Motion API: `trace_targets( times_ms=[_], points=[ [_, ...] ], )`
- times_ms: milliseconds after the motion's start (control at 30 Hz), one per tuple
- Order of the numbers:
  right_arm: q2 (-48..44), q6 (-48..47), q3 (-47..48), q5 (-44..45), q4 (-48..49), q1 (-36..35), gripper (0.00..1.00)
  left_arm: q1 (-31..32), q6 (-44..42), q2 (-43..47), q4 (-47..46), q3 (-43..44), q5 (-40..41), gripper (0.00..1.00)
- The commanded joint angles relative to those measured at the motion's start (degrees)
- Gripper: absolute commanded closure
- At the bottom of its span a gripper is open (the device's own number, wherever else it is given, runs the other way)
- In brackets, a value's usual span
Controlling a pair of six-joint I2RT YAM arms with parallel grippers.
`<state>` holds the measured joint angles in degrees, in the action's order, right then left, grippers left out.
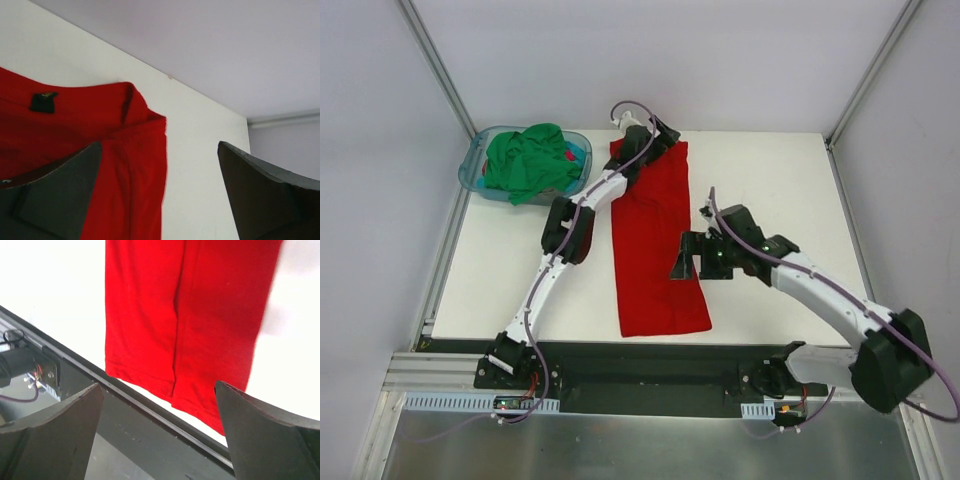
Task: Fold and stack the t-shirts
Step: Rotate the tshirt 90 degrees
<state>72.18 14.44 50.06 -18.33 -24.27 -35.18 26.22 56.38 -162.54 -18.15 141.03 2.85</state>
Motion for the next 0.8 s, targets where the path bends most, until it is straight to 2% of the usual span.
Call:
trace_targets(
  times_ms=[0,100,300,400,500,667,767],
  points=[
    [-11.4,1.6,-2.5,6.7,0.5,1.1,0.04,1.6,-16.0,20.9,1.3,-3.4,-10.3,0.01],
    [-16.7,1.4,-4.7,8.8,-0.3,1.9,0.04,1.9,-17.2,30.5,5.4,-9.3,-16.6,0.01],
    [-23.7,3.0,-9.5,11.2,-4.9,4.2,0.04,2.6,-17.9,54.1,7.3,-42.9,-28.0,0.01],
    [-24.8,3.0,-12.5,8.9,-5.2,4.9,0.04,5.1,-18.2,67.9,8.0,-64.0,-26.2,0.01],
    [-24.1,3.4,-14.3,9.4,-7.5,5.2,0.04,9.5,-18.8,78.7,10.6,-81.4,-21.9,0.01],
    [-21.5,2.7,-18.1,2.8,-5.5,5.4,0.01,13.6,-12.5,89.8,15.7,-100.8,-21.5,0.01],
    [-20.2,3.7,-20.1,1.4,-3.9,5.3,0.01,17.1,-8.3,95.0,15.7,-107.4,-19.5,0.03]
  ],
)
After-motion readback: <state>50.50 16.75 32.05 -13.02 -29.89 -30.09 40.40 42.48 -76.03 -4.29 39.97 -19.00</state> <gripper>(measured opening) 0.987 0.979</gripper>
